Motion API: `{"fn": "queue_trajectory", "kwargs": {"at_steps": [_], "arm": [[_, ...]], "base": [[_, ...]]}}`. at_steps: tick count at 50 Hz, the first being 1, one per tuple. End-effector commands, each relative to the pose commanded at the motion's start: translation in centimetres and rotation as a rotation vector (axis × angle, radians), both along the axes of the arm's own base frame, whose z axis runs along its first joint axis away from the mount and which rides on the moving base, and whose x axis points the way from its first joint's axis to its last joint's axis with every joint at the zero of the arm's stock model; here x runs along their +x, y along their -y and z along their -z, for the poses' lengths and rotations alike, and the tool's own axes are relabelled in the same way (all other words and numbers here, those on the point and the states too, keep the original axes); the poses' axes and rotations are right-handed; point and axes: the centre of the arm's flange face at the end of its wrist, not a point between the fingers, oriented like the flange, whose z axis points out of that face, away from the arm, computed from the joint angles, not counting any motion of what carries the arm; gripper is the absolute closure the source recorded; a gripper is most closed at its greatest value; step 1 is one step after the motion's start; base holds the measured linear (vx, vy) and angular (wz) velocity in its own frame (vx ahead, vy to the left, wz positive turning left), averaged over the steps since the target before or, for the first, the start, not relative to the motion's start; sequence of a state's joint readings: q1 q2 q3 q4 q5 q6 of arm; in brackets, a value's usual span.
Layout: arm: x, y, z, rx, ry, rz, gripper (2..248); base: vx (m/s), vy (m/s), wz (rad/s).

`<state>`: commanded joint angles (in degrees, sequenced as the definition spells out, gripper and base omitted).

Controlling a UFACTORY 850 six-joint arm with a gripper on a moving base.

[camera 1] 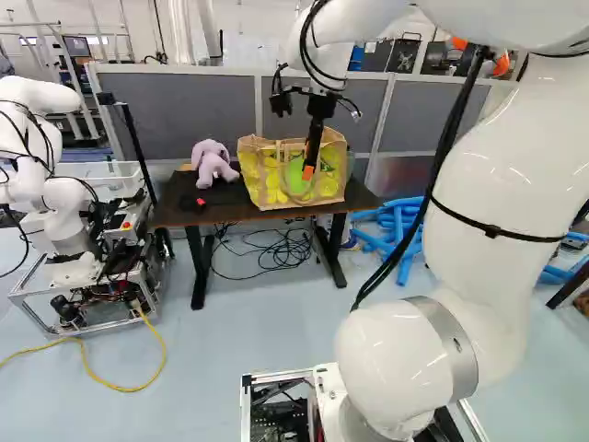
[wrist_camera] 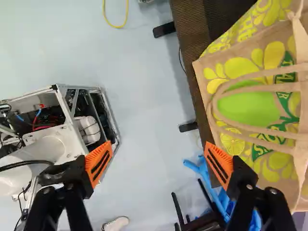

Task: Pick up the bag on the ground and place it on the table

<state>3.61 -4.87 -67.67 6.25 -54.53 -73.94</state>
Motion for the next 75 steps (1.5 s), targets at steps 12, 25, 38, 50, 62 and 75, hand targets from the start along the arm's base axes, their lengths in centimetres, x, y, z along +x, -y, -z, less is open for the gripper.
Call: {"fn": "queue_trajectory", "kwargs": {"at_steps": [12,25,38,50,62,75], "arm": [[-0.6,0.3,1.8,0.006,0.059,0.088,3],[-1.4,0.8,4.0,0.021,0.134,0.195,3],[-2.6,1.2,6.5,0.049,0.221,0.314,3],[-4.0,1.7,8.9,0.088,0.309,0.430,3],[-5.7,2.1,11.3,0.141,0.398,0.543,3],[-7.8,2.6,13.8,0.212,0.493,0.658,3]], "base": [[0.000,0.000,0.000],[0.000,0.000,0.000],[0.000,0.000,0.000],[0.000,0.000,0.000],[0.000,0.000,0.000],[0.000,0.000,0.000]]}}
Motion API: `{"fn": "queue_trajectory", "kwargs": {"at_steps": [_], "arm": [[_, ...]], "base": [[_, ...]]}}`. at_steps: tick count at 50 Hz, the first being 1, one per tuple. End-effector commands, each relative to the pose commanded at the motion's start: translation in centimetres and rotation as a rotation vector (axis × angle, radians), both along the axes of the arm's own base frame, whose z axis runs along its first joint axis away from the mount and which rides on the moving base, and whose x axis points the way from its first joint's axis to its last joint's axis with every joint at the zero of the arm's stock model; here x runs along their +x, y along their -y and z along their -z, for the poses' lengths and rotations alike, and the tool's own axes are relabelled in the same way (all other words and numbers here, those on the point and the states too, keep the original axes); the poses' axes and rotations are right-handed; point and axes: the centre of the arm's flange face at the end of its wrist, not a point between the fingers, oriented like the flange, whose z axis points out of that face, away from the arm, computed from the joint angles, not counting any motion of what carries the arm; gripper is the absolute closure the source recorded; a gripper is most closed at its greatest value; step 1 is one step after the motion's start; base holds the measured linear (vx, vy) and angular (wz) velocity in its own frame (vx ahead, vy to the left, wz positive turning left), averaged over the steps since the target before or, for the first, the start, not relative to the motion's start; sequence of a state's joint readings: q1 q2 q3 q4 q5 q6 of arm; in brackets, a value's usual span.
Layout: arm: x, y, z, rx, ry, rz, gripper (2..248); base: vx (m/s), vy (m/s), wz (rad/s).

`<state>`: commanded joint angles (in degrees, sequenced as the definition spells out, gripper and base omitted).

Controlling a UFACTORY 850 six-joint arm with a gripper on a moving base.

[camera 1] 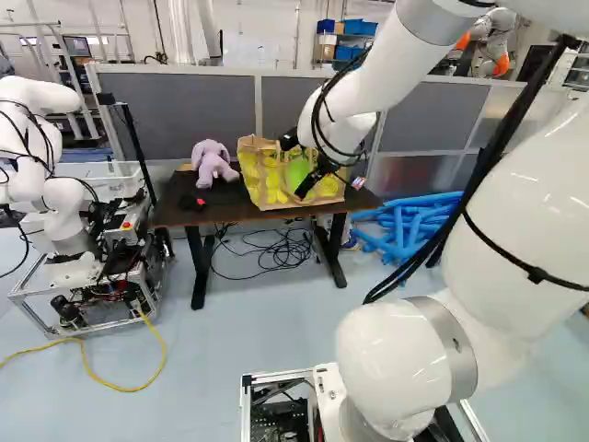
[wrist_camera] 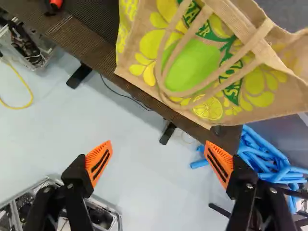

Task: Pick up the bag on the ground and place it on the table

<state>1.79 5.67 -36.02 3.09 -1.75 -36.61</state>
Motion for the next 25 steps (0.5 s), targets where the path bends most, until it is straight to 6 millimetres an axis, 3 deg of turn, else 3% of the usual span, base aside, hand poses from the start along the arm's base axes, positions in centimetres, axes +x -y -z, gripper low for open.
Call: {"fn": "queue_trajectory", "kwargs": {"at_steps": [25], "arm": [[-4.4,0.7,4.0,0.145,0.190,0.165,3]], "base": [[0.000,0.000,0.000]]}}
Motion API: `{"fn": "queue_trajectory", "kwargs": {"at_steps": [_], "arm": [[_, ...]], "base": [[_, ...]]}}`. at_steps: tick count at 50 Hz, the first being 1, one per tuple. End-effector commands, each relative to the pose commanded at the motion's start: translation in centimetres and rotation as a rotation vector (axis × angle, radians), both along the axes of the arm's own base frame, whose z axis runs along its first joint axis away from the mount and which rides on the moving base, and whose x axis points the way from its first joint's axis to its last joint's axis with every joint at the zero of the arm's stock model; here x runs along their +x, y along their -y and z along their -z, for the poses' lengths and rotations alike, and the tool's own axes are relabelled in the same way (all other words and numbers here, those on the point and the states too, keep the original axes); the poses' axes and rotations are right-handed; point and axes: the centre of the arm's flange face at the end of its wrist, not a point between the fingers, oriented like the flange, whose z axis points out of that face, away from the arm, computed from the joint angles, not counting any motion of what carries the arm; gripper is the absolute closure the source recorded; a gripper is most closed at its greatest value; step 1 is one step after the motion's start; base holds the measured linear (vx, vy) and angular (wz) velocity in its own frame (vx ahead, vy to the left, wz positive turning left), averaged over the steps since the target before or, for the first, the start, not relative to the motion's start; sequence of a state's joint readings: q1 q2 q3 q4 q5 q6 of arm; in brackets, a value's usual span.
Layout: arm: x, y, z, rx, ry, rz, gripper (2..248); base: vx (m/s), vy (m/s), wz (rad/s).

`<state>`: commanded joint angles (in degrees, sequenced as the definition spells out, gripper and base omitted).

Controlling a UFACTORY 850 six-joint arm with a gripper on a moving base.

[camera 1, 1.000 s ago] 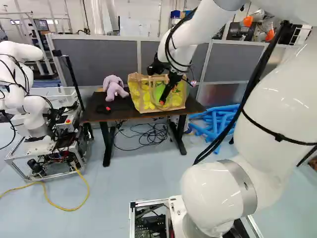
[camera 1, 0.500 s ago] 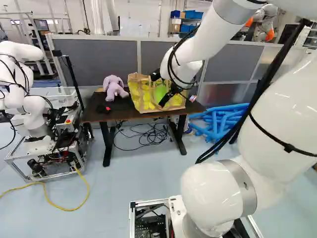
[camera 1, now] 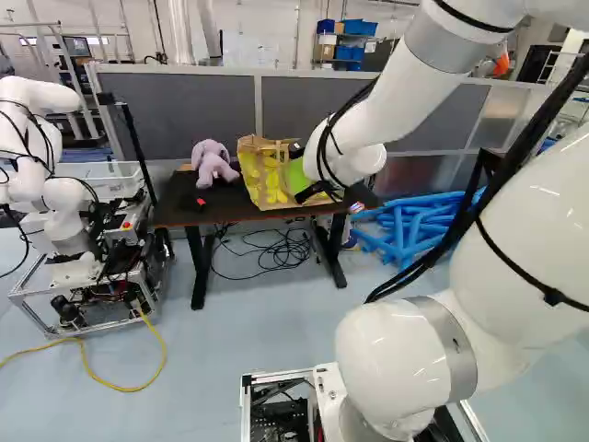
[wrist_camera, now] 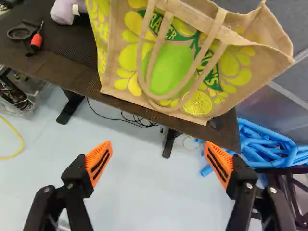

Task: Pick up the bag on the ground and place it on the table

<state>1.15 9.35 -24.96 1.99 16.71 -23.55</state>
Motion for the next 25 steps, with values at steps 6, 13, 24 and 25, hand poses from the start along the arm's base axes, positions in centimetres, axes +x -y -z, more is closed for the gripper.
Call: {"fn": "queue_trajectory", "kwargs": {"at_steps": [6,13,24,25], "arm": [[-1.0,0.1,0.8,0.034,0.040,0.029,3],[-2.2,0.2,1.6,0.072,0.083,0.059,3],[-3.8,0.4,2.7,0.129,0.144,0.097,3],[-4.0,0.4,2.8,0.134,0.149,0.100,3]], "base": [[0.000,0.000,0.000],[0.000,0.000,0.000],[0.000,0.000,0.000],[0.000,0.000,0.000]]}}
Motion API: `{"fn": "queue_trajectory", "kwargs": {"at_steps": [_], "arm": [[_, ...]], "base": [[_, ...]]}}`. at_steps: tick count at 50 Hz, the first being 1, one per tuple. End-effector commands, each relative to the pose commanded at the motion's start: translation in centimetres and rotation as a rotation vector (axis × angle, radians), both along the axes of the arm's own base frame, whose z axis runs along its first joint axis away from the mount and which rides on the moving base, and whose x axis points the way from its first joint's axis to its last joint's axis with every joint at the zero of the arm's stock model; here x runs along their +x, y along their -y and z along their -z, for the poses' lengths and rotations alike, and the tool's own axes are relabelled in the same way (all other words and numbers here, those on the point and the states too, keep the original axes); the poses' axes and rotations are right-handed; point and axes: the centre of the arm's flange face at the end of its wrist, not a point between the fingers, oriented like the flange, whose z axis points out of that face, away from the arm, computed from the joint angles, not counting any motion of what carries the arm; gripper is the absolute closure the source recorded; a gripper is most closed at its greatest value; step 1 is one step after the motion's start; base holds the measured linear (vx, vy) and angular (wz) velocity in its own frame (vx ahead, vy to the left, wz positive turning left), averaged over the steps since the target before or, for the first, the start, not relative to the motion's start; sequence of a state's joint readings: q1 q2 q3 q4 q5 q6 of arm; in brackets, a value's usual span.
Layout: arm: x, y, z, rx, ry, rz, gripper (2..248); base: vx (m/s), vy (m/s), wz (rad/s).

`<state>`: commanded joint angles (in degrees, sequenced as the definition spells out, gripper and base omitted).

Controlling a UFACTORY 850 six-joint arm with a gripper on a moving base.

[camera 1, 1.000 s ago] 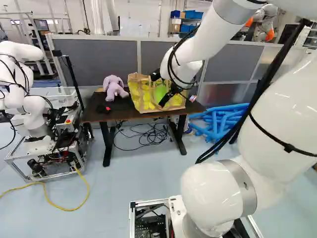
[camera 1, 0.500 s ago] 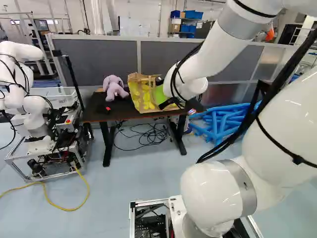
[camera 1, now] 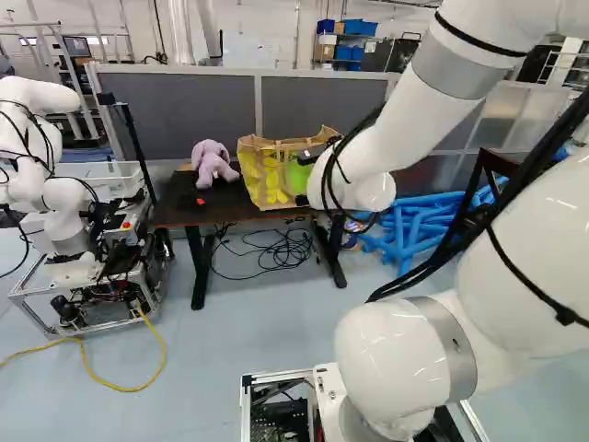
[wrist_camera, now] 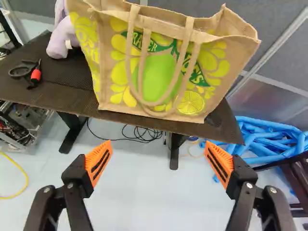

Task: Pick up the bag on the ground and place it on the table

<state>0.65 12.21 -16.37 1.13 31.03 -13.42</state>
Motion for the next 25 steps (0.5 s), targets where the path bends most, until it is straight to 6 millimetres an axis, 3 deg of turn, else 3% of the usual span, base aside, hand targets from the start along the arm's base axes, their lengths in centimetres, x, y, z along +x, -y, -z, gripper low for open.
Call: {"fn": "queue_trajectory", "kwargs": {"at_steps": [25], "arm": [[-3.2,0.2,1.8,0.108,0.109,0.057,3]], "base": [[0.000,0.000,0.000]]}}
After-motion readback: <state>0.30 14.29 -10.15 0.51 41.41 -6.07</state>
